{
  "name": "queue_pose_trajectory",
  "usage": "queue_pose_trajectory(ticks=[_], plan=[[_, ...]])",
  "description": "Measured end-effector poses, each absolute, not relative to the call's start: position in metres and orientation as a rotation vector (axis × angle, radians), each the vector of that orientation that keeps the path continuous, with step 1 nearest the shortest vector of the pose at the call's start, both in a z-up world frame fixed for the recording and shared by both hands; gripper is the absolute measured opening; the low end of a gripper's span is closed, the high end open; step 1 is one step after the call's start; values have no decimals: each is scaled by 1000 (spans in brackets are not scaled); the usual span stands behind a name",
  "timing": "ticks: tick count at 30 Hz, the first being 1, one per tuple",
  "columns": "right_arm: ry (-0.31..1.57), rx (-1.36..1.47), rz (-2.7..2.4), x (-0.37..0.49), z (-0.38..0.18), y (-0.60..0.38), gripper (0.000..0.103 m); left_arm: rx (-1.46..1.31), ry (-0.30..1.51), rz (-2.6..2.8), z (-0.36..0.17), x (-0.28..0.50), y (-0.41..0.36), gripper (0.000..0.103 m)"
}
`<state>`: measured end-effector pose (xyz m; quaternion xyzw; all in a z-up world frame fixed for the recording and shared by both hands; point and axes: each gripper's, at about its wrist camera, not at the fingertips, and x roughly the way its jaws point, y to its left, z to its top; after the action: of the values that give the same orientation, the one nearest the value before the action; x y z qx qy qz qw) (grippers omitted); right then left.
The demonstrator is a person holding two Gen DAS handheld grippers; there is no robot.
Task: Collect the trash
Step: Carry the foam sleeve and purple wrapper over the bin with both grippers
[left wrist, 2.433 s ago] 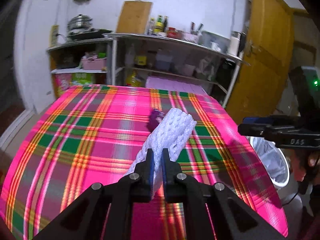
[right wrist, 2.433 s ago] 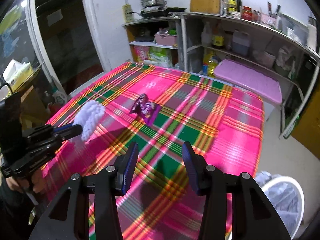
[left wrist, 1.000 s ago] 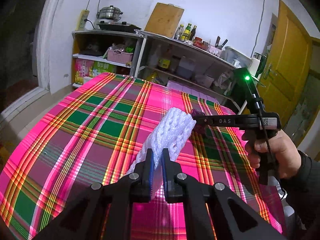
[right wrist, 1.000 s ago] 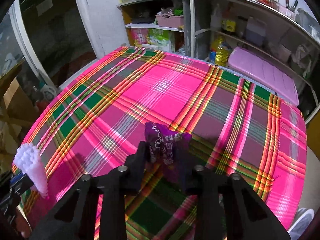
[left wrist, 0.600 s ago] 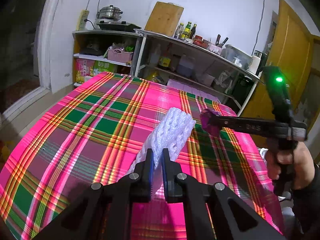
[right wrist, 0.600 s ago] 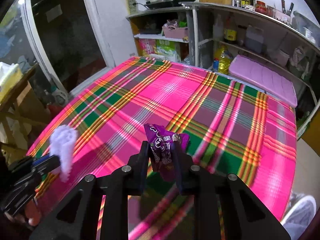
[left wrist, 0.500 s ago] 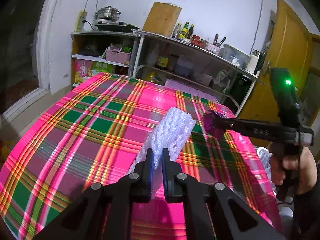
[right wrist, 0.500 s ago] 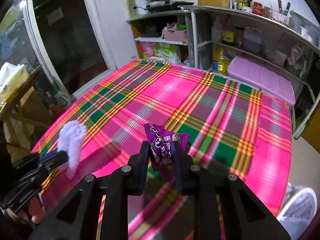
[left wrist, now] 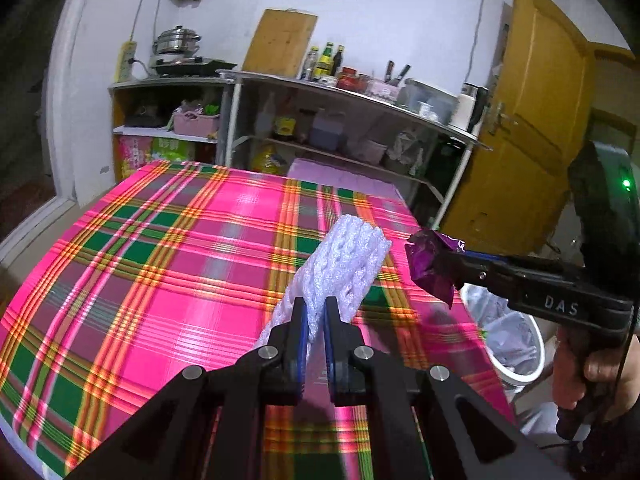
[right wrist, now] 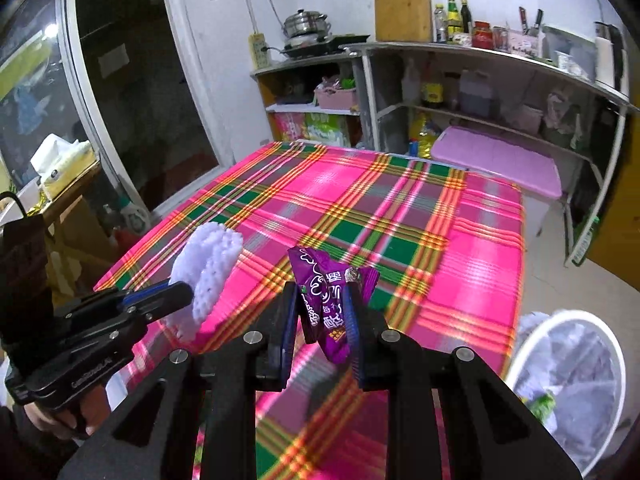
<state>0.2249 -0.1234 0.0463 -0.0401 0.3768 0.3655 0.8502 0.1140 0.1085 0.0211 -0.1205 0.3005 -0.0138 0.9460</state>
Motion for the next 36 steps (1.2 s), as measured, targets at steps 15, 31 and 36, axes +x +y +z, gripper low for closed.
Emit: queue_pose_trajectory(ticks=[15,31,36], plan=[[783,16,623,207,45,-227,24,-169,638,-159,30,120,22,8],[788,99,481,212,36,-317,24,-87,682,-291,24,156,-64,8],[794,108,439,217,30,-337,24,-71,697,-325,21,169,-84,8]])
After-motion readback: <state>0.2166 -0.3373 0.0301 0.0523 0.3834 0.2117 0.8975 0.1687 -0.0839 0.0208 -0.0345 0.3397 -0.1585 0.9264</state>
